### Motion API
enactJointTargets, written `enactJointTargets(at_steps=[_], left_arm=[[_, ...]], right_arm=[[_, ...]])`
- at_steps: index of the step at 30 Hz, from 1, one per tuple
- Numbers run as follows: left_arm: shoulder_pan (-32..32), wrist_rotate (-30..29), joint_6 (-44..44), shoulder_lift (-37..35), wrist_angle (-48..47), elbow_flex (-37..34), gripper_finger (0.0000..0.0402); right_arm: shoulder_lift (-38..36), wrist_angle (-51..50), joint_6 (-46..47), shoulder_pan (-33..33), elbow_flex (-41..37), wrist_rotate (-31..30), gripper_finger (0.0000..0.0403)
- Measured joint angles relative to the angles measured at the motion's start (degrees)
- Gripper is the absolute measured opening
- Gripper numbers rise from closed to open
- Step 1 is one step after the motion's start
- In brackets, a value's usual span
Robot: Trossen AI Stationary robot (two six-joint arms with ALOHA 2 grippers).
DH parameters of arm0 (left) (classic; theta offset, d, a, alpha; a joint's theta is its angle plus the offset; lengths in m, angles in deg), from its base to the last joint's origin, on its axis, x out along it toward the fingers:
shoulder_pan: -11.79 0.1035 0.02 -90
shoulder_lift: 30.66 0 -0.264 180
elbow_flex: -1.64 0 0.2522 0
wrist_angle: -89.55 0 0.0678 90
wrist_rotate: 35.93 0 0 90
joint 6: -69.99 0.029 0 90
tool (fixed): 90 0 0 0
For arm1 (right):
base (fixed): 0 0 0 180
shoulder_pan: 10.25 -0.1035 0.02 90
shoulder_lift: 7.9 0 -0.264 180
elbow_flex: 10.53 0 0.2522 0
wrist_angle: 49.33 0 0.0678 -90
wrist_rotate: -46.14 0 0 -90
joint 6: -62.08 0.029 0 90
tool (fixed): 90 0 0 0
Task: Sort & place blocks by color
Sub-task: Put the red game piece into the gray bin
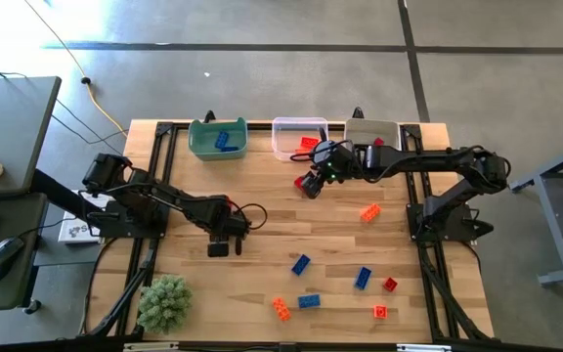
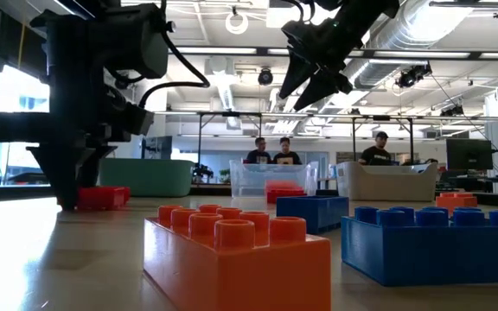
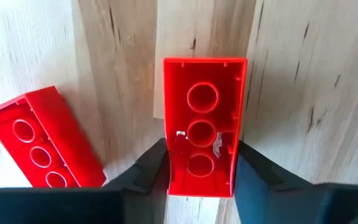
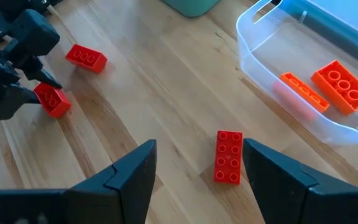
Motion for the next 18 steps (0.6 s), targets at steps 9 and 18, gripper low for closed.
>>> enactJointTargets(at_steps=[9,18], left_arm=[[0.1,-2.1,0.8,-1.4,2.3,1.7,0.0104],[4.2,-5.8,4.9,-3.1,3.4,8.5,0.0104]], right_arm=[[0.0,0.1,3.0,0.2,0.0,5.1,0.0226],[0.0,3.8,12.8,0.2,0.0,11.4,0.0226]])
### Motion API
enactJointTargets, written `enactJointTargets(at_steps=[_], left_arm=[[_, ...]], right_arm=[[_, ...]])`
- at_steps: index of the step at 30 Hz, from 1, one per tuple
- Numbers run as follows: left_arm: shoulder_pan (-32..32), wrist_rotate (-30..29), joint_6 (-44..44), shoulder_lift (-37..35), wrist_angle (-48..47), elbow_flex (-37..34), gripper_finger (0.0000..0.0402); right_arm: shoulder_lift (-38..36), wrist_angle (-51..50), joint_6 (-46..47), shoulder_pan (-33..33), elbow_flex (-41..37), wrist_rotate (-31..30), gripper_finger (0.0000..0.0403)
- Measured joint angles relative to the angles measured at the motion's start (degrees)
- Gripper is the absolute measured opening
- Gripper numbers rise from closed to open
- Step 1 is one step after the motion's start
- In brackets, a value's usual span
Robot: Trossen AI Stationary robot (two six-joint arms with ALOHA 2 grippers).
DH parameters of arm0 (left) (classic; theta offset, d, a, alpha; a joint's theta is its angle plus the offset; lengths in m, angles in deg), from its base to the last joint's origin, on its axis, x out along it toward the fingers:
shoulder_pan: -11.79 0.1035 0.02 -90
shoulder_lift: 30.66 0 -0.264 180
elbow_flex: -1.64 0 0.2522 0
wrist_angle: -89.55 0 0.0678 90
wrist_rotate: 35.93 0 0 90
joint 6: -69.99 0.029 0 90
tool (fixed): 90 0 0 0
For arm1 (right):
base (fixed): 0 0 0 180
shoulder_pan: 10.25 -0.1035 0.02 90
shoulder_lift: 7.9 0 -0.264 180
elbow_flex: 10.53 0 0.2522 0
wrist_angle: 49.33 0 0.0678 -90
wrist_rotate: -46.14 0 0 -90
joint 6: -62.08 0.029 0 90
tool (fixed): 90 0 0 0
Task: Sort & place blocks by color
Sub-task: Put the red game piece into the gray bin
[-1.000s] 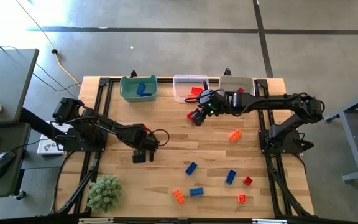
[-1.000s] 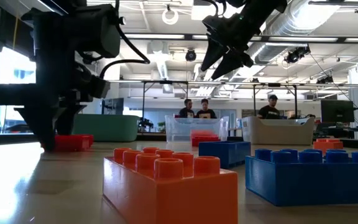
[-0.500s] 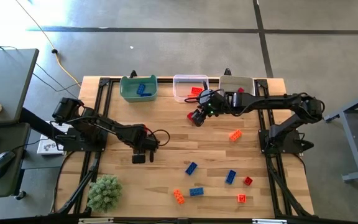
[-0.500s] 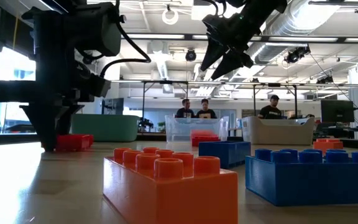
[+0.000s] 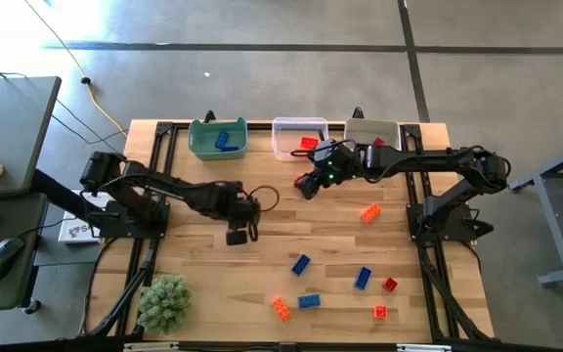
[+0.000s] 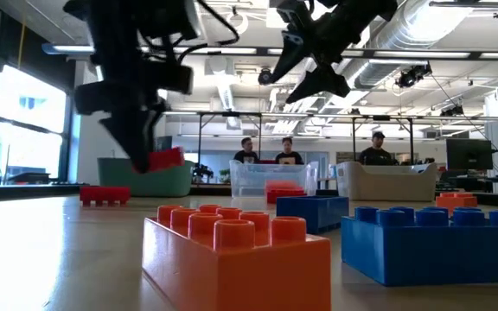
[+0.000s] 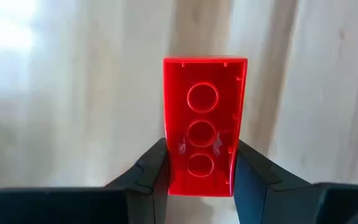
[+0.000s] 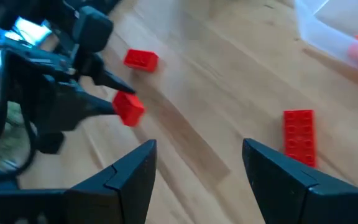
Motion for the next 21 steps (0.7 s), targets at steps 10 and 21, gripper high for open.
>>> enactJointTargets(at_steps=[10,21], left_arm=[[5.2,-1.3,9.9,-0.1,3.7,8.2,0.0104],[7.8,-3.0,23.1,-0.1,5.9,16.2,0.0104]], right_arm=[[0.0,4.0,6.7,0.0,0.0,2.1,0.0226],[0.0,5.8,5.4,0.7,0.0,5.3,0.0226]])
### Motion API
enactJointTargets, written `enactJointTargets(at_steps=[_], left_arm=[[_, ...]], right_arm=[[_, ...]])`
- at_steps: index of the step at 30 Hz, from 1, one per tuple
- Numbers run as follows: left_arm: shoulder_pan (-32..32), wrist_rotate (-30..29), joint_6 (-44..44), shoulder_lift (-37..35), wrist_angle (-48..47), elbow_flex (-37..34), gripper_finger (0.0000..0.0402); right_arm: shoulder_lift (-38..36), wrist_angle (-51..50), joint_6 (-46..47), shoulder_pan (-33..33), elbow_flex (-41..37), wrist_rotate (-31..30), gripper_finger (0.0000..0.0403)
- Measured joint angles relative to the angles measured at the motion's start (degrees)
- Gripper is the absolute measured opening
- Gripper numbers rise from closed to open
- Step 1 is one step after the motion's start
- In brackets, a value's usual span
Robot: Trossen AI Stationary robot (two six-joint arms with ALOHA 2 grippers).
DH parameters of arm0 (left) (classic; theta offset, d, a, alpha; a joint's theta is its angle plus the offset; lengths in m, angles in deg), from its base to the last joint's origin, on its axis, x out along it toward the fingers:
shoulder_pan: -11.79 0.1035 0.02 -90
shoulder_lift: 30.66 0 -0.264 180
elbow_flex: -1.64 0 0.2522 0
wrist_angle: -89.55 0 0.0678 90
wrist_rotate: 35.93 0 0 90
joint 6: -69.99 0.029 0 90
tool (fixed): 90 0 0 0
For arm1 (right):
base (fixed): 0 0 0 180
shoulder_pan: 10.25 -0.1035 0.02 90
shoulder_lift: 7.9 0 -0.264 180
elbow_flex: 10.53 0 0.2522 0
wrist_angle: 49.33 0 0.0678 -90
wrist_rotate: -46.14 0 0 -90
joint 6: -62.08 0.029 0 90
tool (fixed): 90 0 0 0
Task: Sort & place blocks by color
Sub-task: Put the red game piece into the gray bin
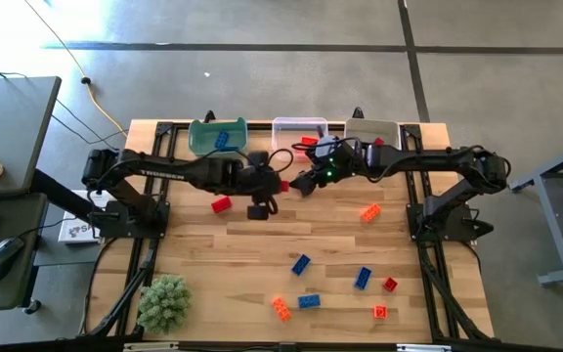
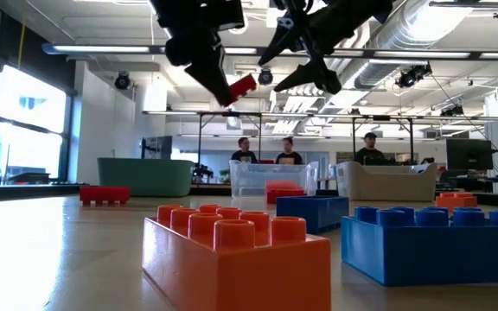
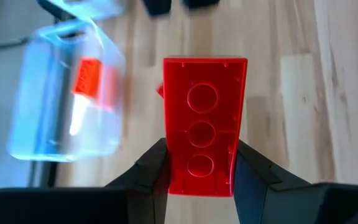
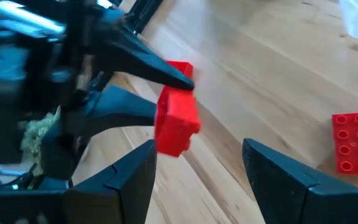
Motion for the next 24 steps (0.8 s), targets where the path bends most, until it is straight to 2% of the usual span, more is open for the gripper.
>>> enactJointTargets(at_steps=[9,18,21,24], left_arm=[[1.7,-0.1,8.3,-0.1,0.2,2.1,0.0104],[2.3,0.1,11.2,-0.1,5.8,2.1,0.0104],[2.3,0.0,11.6,-0.1,5.9,2.1,0.0104],[2.3,0.0,11.5,-0.1,6.0,2.1,0.0104]], right_arm=[[0.0,5.5,1.1,0.6,0.0,0.7,0.0226],[1.4,6.2,0.4,1.2,0.0,0.5,0.0226],[1.4,6.5,0.3,1.2,0.0,-1.2,0.0225],[1.4,6.5,0.7,1.3,0.0,-0.8,0.0209]])
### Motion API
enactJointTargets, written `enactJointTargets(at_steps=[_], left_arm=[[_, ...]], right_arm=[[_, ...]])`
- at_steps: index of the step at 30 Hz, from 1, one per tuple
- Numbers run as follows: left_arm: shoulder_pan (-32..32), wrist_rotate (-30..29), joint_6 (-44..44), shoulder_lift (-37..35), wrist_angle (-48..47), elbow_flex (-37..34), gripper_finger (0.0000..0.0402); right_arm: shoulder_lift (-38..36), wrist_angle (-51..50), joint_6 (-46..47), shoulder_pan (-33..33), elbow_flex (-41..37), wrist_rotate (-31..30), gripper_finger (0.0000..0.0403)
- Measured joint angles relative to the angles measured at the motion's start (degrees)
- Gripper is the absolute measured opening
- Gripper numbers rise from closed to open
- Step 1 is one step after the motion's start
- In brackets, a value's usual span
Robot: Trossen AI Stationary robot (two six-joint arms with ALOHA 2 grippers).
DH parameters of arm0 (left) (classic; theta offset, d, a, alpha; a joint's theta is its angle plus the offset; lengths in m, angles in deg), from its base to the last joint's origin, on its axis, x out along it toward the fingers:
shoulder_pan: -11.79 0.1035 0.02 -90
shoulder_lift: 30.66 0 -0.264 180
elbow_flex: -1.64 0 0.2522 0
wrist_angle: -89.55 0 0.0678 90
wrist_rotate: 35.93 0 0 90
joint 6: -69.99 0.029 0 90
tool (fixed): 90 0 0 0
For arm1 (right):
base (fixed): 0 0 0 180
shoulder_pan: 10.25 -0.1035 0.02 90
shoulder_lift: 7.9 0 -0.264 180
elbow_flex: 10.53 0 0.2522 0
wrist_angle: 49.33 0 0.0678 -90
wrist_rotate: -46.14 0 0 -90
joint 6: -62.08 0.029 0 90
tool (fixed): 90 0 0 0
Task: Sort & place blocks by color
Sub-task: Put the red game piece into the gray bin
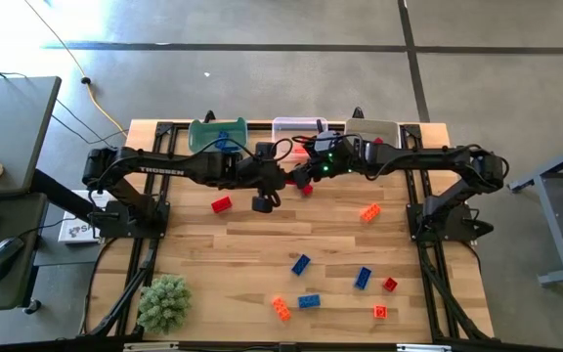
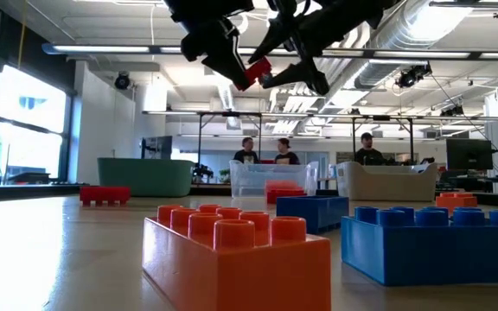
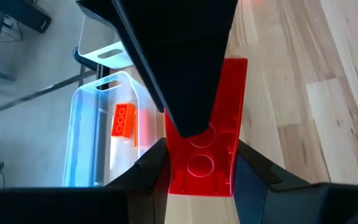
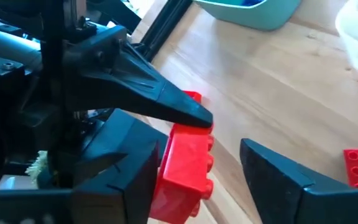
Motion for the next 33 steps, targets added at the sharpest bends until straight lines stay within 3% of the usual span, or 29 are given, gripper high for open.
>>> enactJointTargets(at_steps=[5,9,12,20,26,33], left_arm=[[0.0,0.0,-0.3,0.0,1.0,0.0,0.0104],[0.0,-3.3,-0.2,0.0,1.2,0.0,0.0104],[-0.1,-4.8,-0.1,0.0,1.4,0.0,0.0111],[0.0,-5.2,-1.9,0.0,3.1,0.0,0.0192],[0.0,-9.3,-6.0,0.0,3.3,0.0,0.0210],[0.9,-9.9,-9.1,0.0,3.0,0.0,0.0222]], right_arm=[[0.3,0.4,0.9,0.0,0.1,0.7,0.0132],[0.3,0.6,1.4,0.4,0.1,0.5,0.0071],[0.3,0.7,0.1,0.6,0.1,0.3,0.0071],[0.4,-1.1,-4.8,2.3,0.0,0.8,0.0071],[0.5,-7.9,-7.8,4.3,0.0,0.5,0.0071],[0.5,-15.4,-12.7,8.2,0.0,-2.8,0.0071]])
